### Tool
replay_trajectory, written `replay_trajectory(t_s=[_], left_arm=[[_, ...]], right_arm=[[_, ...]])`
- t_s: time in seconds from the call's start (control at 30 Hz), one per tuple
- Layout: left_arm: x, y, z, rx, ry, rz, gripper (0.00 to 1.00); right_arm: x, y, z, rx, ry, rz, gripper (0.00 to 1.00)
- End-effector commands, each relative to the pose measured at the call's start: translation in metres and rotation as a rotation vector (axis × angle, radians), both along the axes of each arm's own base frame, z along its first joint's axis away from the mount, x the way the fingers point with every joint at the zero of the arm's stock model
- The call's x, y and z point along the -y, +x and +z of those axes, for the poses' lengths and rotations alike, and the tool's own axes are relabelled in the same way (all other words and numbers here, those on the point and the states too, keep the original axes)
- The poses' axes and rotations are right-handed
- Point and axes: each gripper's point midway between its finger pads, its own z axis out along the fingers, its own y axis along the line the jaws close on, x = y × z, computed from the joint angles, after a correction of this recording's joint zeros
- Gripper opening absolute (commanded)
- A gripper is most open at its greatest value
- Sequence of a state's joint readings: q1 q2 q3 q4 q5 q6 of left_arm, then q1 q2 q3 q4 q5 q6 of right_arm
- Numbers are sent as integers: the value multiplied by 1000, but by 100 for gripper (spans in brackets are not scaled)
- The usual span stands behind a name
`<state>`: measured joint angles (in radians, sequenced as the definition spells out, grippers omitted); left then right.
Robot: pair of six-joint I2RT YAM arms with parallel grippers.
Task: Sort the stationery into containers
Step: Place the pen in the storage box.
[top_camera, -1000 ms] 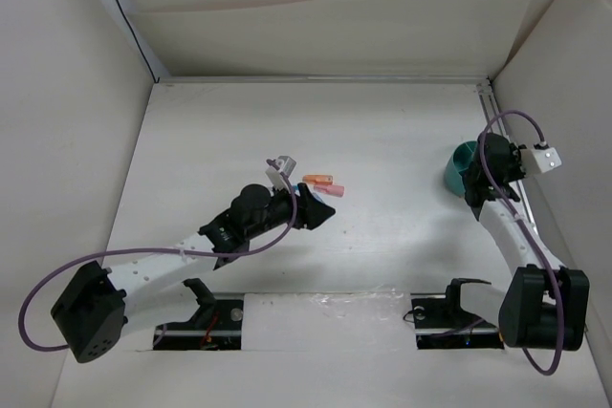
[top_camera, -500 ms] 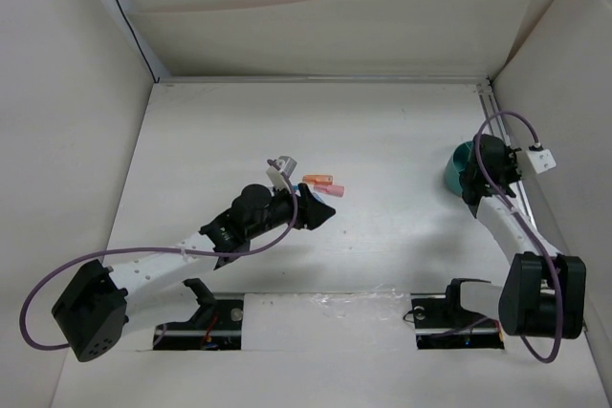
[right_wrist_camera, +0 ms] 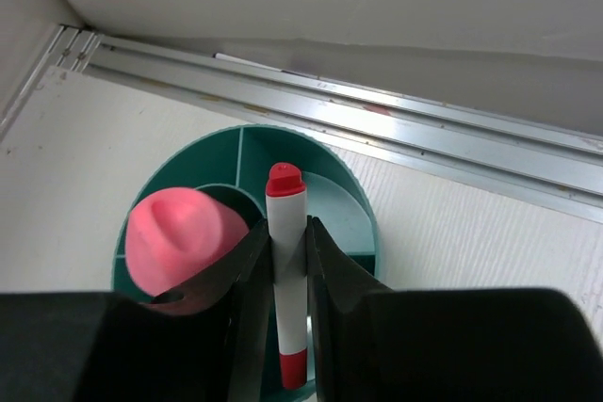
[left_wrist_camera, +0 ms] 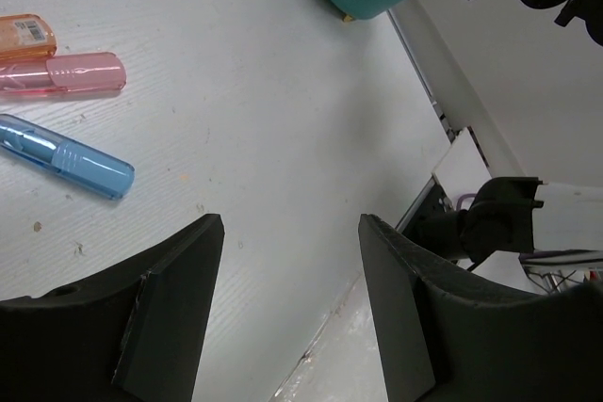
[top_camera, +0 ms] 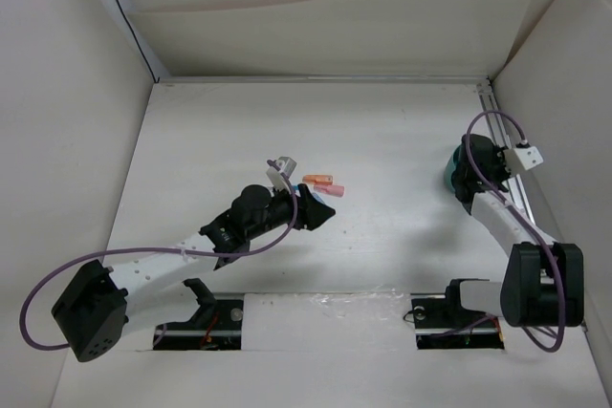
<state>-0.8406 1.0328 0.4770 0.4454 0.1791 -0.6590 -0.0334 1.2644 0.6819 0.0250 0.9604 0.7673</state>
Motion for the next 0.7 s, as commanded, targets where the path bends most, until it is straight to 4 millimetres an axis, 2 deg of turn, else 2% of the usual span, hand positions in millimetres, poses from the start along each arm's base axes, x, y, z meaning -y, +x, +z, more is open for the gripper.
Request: replay_trajectory(t_s=[0.0, 0.1, 0.33, 0.4, 0.43, 0.5, 0.53, 0.57, 0.6, 0.63, 0.67], left_arm=[[2, 0, 12, 50, -34, -10, 56], [0, 1, 13, 52, -31, 3, 56], [-7, 2, 12, 38, -18, 37, 56], [-12, 7, 11, 35, 0, 75, 56], [-14, 9, 18, 39, -12, 94, 56], [-25, 15, 13, 23, 14, 164, 56], [-29, 16, 16, 18, 8, 191, 51], [-34, 17, 14, 5, 22, 217, 50], [-41, 22, 13, 9, 35, 259, 49], [-44, 23, 13, -1, 34, 281, 49], [-48, 24, 19, 10, 28, 303, 44]], right_arm=[[-4, 4, 33, 91, -14, -11, 31], [-6, 2, 38, 90, -23, 3, 40], [-6, -4, 49, 98, -28, 6, 41], [-18, -5, 56, 102, -27, 43, 40], [-23, -8, 69, 144, -25, 57, 40], [-43, -4, 81, 179, -14, 140, 38], [-51, -6, 91, 209, -9, 182, 36], [-61, -3, 93, 197, -11, 241, 34], [-84, 9, 95, 200, 18, 370, 31], [-97, 13, 103, 210, 27, 442, 27], [-110, 18, 104, 195, 20, 524, 16]])
